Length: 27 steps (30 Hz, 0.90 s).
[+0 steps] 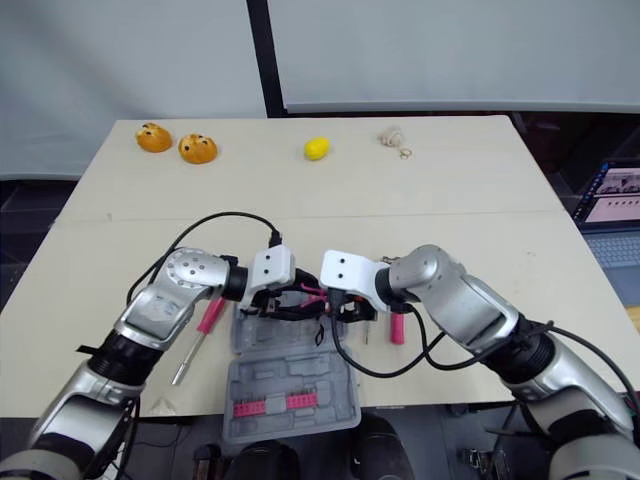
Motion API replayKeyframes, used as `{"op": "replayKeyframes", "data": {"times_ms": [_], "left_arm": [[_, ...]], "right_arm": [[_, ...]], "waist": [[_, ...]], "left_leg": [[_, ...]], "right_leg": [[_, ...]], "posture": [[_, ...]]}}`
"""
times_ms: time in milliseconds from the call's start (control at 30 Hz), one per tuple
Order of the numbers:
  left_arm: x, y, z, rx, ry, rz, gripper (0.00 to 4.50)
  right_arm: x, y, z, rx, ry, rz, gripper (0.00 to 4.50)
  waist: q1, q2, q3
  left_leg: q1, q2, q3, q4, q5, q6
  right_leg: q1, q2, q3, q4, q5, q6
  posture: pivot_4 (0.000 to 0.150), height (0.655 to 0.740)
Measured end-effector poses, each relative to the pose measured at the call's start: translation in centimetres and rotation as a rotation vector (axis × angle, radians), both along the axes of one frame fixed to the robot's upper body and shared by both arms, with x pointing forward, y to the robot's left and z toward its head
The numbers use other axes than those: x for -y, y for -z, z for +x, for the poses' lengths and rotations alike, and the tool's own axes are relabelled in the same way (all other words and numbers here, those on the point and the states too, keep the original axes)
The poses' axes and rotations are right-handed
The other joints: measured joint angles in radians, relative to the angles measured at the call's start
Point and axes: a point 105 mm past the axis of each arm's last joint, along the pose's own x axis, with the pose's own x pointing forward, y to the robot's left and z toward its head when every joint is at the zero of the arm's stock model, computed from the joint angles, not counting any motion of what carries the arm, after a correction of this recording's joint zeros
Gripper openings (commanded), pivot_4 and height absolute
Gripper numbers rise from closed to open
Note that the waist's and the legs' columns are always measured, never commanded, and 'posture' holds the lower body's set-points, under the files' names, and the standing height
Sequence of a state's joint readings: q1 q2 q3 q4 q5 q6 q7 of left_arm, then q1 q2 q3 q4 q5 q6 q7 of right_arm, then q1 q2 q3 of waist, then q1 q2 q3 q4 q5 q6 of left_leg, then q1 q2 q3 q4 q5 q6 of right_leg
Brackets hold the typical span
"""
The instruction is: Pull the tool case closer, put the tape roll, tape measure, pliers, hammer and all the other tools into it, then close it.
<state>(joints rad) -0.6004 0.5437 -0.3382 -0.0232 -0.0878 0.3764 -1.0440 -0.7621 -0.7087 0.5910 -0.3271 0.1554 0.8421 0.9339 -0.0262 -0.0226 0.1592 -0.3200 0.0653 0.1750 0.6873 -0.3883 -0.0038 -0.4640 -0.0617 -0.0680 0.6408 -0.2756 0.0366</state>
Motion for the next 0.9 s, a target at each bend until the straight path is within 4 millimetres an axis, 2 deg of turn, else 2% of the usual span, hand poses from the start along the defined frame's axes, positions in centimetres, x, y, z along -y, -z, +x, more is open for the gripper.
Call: {"op": "replayKeyframes", "data": {"times_ms": [67, 367, 400, 467, 533, 633, 733, 900], "left_arm": [[0.1, 0.0, -0.1, 0.006, 0.012, 0.007, 2.56], [-0.1, 0.0, 0.0, -0.017, 0.015, -0.01, 2.56], [-0.5, -0.2, -0.3, -0.035, 0.025, -0.03, 3.61], [-1.9, -1.0, -1.2, -0.076, 0.071, -0.11, 4.45], [-3.7, -1.7, -2.0, -0.091, 0.103, -0.166, 4.5], [-6.7, -2.0, -2.1, -0.103, 0.064, -0.179, 4.5], [-11.1, -0.9, -3.0, -0.155, 0.01, -0.101, 4.5], [-14.3, 1.1, -4.2, -0.191, -0.023, -0.021, 4.5]], "right_arm": [[0.1, -0.1, 0.1, 0.0, -0.003, 0.0, 0.99], [0.1, -0.2, 0.2, -0.003, -0.018, -0.01, 1.0], [-0.2, -0.4, 0.1, -0.004, -0.032, -0.007, 1.0], [-0.4, -0.7, 0.0, -0.005, -0.044, -0.009, 1.0], [-0.4, -1.1, 0.0, -0.008, -0.051, -0.016, 1.0], [-0.8, -1.7, -0.1, -0.012, -0.07, -0.031, 1.0], [-1.5, -1.7, -0.6, -0.042, -0.095, -0.062, 1.0], [-3.2, -0.1, -2.0, -0.106, -0.148, -0.119, 1.0]], "waist": [[0.0, 0.0, 0.0], [-0.002, 0.0, 0.0], [-0.003, 0.0, 0.0], [-0.007, 0.001, 0.0], [-0.008, 0.002, 0.001], [-0.005, 0.002, 0.001], [-0.007, 0.002, 0.001], [-0.004, 0.002, 0.001]], "left_leg": [[0.0, 0.0, 0.0, 0.0, 0.0, 0.0], [0.0, 0.0, 0.0, 0.0, 0.0, 0.0], [0.0, 0.0, 0.0, 0.0, 0.0, 0.0], [0.0, 0.002, 0.0, 0.0, 0.0, 0.0], [0.0, 0.002, 0.0, 0.0, 0.0, -0.001], [0.0, 0.002, -0.001, 0.001, 0.0, -0.001], [0.0, 0.002, -0.001, 0.001, 0.0, -0.001], [-0.001, 0.002, -0.002, 0.001, 0.0, -0.001]], "right_leg": [[0.0, 0.0, 0.0, 0.0, 0.0, 0.0], [0.0, 0.0, 0.0, 0.0, 0.0, 0.0], [0.0, 0.0, 0.0, 0.0, 0.0, 0.0], [-0.001, 0.0, 0.0, 0.002, -0.001, -0.001], [-0.001, 0.0, 0.0, 0.002, -0.001, -0.002], [-0.001, 0.0, -0.001, 0.003, -0.001, -0.002], [-0.001, 0.0, -0.005, 0.003, -0.002, -0.003], [-0.002, -0.002, -0.01, 0.002, -0.002, -0.003]], "posture": [[0.15, 0.7292], [0.15, 0.7292], [0.15, 0.7292], [0.15, 0.7292], [0.15, 0.7292], [0.15, 0.7292], [0.15, 0.7292], [0.15, 0.7292]]}}
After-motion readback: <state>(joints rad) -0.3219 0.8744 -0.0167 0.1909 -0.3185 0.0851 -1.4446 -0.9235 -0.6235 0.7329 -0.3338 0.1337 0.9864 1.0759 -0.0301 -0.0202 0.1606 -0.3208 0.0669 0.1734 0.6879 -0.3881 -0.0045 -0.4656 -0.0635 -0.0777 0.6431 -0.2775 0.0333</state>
